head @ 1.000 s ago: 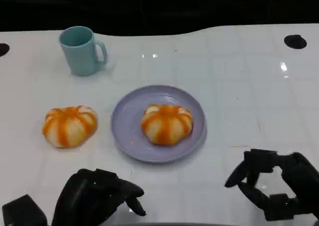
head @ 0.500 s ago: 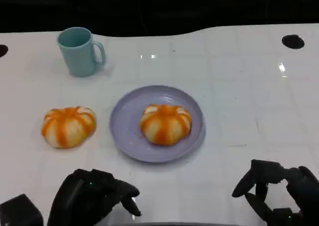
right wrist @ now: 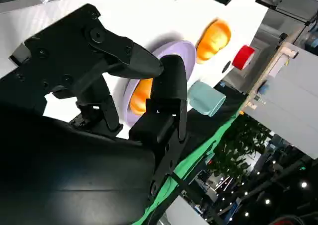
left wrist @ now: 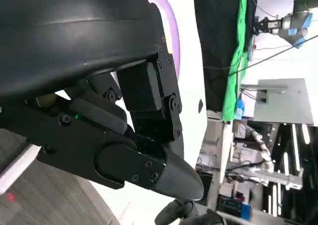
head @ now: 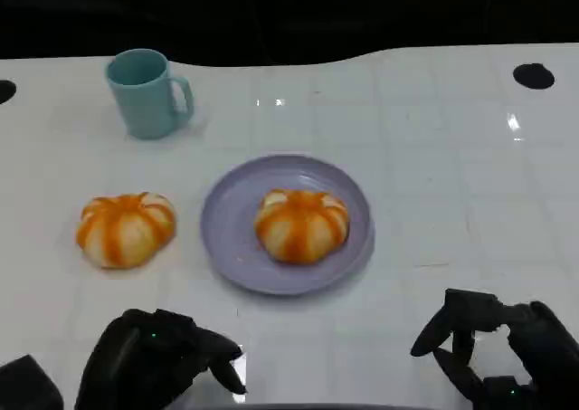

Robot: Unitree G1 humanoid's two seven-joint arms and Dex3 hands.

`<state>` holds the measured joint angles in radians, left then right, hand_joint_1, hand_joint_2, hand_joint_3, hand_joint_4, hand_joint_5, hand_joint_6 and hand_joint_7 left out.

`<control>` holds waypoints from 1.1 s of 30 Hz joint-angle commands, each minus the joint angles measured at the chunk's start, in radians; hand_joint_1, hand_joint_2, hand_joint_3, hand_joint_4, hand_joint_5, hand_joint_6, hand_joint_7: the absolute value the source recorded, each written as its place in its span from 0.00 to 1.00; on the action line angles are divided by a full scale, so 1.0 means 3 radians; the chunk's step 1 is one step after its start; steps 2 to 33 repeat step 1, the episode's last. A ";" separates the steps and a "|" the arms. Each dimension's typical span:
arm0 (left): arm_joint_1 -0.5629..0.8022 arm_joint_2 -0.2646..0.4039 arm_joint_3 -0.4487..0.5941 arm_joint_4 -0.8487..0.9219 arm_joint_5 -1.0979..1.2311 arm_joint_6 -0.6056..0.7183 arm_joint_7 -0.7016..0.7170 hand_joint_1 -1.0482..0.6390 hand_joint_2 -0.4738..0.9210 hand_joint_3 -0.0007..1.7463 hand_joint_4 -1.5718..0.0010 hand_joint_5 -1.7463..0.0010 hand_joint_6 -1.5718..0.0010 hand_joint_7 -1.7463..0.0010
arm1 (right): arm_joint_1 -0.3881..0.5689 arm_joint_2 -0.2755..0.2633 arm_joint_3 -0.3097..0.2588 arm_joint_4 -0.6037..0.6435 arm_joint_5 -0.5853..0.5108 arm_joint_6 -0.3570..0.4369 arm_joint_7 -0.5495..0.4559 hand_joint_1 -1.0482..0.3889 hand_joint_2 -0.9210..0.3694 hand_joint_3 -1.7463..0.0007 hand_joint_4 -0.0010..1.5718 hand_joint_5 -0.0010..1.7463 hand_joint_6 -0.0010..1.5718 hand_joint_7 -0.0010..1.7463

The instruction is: Grasp the bread from the table and place it into the plate.

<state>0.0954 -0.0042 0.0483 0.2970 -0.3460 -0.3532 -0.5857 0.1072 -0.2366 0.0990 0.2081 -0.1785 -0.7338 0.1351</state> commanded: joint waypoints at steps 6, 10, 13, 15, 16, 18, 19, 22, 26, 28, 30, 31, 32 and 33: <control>-0.0005 0.0055 0.0034 0.0005 -0.0014 -0.0017 -0.0025 0.05 1.00 0.00 0.28 0.39 0.02 0.99 | -0.0010 0.0004 0.0003 -0.0008 0.0017 -0.0003 -0.0005 0.50 0.34 0.40 0.51 0.98 0.52 0.72; -0.0005 0.0055 0.0034 0.0005 -0.0014 -0.0017 -0.0025 0.05 1.00 0.00 0.28 0.39 0.02 0.99 | -0.0010 0.0004 0.0003 -0.0008 0.0017 -0.0003 -0.0005 0.50 0.34 0.40 0.51 0.98 0.52 0.72; -0.0005 0.0055 0.0034 0.0005 -0.0014 -0.0017 -0.0025 0.05 1.00 0.00 0.28 0.39 0.02 0.99 | -0.0010 0.0004 0.0003 -0.0008 0.0017 -0.0003 -0.0005 0.50 0.34 0.40 0.51 0.98 0.52 0.72; -0.0005 0.0055 0.0034 0.0005 -0.0014 -0.0017 -0.0025 0.05 1.00 0.00 0.28 0.39 0.02 0.99 | -0.0010 0.0004 0.0003 -0.0008 0.0017 -0.0003 -0.0005 0.50 0.34 0.40 0.51 0.98 0.52 0.72; -0.0005 0.0055 0.0034 0.0005 -0.0014 -0.0017 -0.0025 0.05 1.00 0.00 0.28 0.39 0.02 0.99 | -0.0010 0.0004 0.0003 -0.0008 0.0017 -0.0003 -0.0005 0.50 0.34 0.40 0.51 0.98 0.52 0.72; -0.0005 0.0055 0.0034 0.0005 -0.0014 -0.0017 -0.0025 0.05 1.00 0.00 0.28 0.39 0.02 0.99 | -0.0010 0.0004 0.0003 -0.0008 0.0017 -0.0003 -0.0005 0.50 0.34 0.40 0.51 0.98 0.52 0.72; -0.0005 0.0055 0.0034 0.0005 -0.0014 -0.0017 -0.0025 0.05 1.00 0.00 0.28 0.39 0.02 0.99 | -0.0010 0.0004 0.0003 -0.0008 0.0017 -0.0003 -0.0005 0.50 0.34 0.40 0.51 0.98 0.52 0.72; -0.0005 0.0055 0.0034 0.0005 -0.0014 -0.0017 -0.0025 0.05 1.00 0.00 0.28 0.39 0.02 0.99 | -0.0010 0.0004 0.0003 -0.0008 0.0017 -0.0003 -0.0005 0.50 0.34 0.40 0.51 0.98 0.52 0.72; -0.0005 0.0055 0.0034 0.0005 -0.0014 -0.0017 -0.0025 0.05 1.00 0.00 0.28 0.39 0.02 0.99 | -0.0010 0.0004 0.0003 -0.0008 0.0017 -0.0003 -0.0005 0.50 0.34 0.40 0.51 0.98 0.52 0.72; -0.0005 0.0055 0.0034 0.0005 -0.0014 -0.0017 -0.0025 0.05 1.00 0.00 0.28 0.39 0.02 0.99 | -0.0010 0.0004 0.0003 -0.0008 0.0017 -0.0003 -0.0005 0.50 0.34 0.40 0.51 0.98 0.52 0.72; -0.0005 0.0055 0.0034 0.0005 -0.0014 -0.0017 -0.0025 0.05 1.00 0.00 0.28 0.39 0.02 0.99 | -0.0010 0.0004 0.0003 -0.0008 0.0017 -0.0003 -0.0005 0.50 0.34 0.40 0.51 0.98 0.52 0.72; -0.0005 0.0055 0.0034 0.0005 -0.0014 -0.0017 -0.0025 0.05 1.00 0.00 0.28 0.39 0.02 0.99 | -0.0010 0.0004 0.0003 -0.0008 0.0017 -0.0003 -0.0005 0.50 0.34 0.40 0.51 0.98 0.52 0.72; -0.0005 0.0055 0.0034 0.0005 -0.0014 -0.0017 -0.0025 0.05 1.00 0.00 0.28 0.39 0.02 0.99 | -0.0010 0.0004 0.0003 -0.0008 0.0017 -0.0003 -0.0005 0.50 0.34 0.40 0.51 0.98 0.52 0.72; -0.0005 0.0055 0.0034 0.0005 -0.0014 -0.0017 -0.0025 0.05 1.00 0.00 0.28 0.39 0.02 0.99 | -0.0010 0.0004 0.0003 -0.0008 0.0017 -0.0003 -0.0005 0.50 0.34 0.40 0.51 0.98 0.52 0.72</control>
